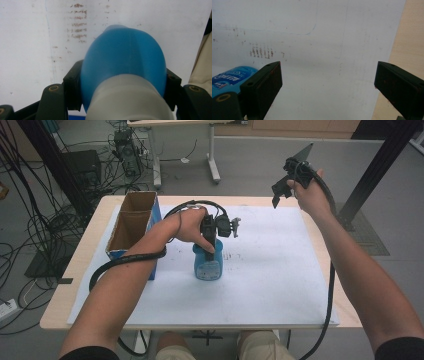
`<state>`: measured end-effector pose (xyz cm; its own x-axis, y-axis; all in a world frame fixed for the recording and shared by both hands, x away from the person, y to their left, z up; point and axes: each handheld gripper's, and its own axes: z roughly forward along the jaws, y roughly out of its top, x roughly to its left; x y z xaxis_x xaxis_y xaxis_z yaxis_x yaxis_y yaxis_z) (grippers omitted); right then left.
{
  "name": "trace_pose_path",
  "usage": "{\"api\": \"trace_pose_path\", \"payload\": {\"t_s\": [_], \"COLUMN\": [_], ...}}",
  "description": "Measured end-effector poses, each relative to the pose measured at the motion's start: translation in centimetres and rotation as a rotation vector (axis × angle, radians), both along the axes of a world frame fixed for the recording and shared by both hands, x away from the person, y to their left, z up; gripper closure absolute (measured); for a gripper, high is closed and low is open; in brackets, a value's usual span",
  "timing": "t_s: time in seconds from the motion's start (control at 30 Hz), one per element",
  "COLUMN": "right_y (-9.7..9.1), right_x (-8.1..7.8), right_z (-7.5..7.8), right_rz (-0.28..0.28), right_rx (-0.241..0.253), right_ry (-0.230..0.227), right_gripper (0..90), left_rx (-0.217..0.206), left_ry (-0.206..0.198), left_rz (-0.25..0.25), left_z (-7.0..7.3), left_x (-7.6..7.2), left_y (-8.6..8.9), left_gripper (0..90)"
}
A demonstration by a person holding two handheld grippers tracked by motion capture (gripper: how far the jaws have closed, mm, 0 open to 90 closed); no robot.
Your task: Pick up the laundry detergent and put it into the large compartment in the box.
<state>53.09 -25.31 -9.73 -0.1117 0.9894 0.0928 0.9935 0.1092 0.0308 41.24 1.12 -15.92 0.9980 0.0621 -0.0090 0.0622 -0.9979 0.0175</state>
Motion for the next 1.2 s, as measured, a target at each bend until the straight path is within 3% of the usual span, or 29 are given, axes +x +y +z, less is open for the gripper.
{"api": "trace_pose_path", "payload": {"t_s": [0.3, 0.53, 0.8, 1.07, 1.2], "right_y": [-0.2, -0.4, -0.6, -0.6, -0.6], "right_x": [-0.1, -0.2, -0.3, -0.6, -0.7], "right_z": [-0.1, -0.3, -0.2, -0.2, -0.2], "right_rz": [-0.001, -0.001, -0.001, -0.001, 0.000], "right_rx": [0.003, 0.009, 0.009, 0.010, 0.007], "right_ry": [-0.001, 0.001, -0.002, -0.003, -0.002], "right_gripper": [7.7, 7.7, 7.6, 7.6, 7.6], "left_rx": [0.031, 0.043, 0.049, 0.060, 0.072], "left_ry": [0.000, 0.001, 0.042, 0.060, 0.047], "left_rz": [0.008, 0.043, 0.092, 0.145, 0.184], "left_z": [0.0, 0.1, 0.2, 1.3, 2.2], "left_x": [-0.1, 0.0, 0.5, 0.6, 0.4], "left_y": [-0.7, -0.8, -0.8, -0.6, -0.3], "left_gripper": [37.5, 37.6, 37.7, 37.7, 37.6]}}
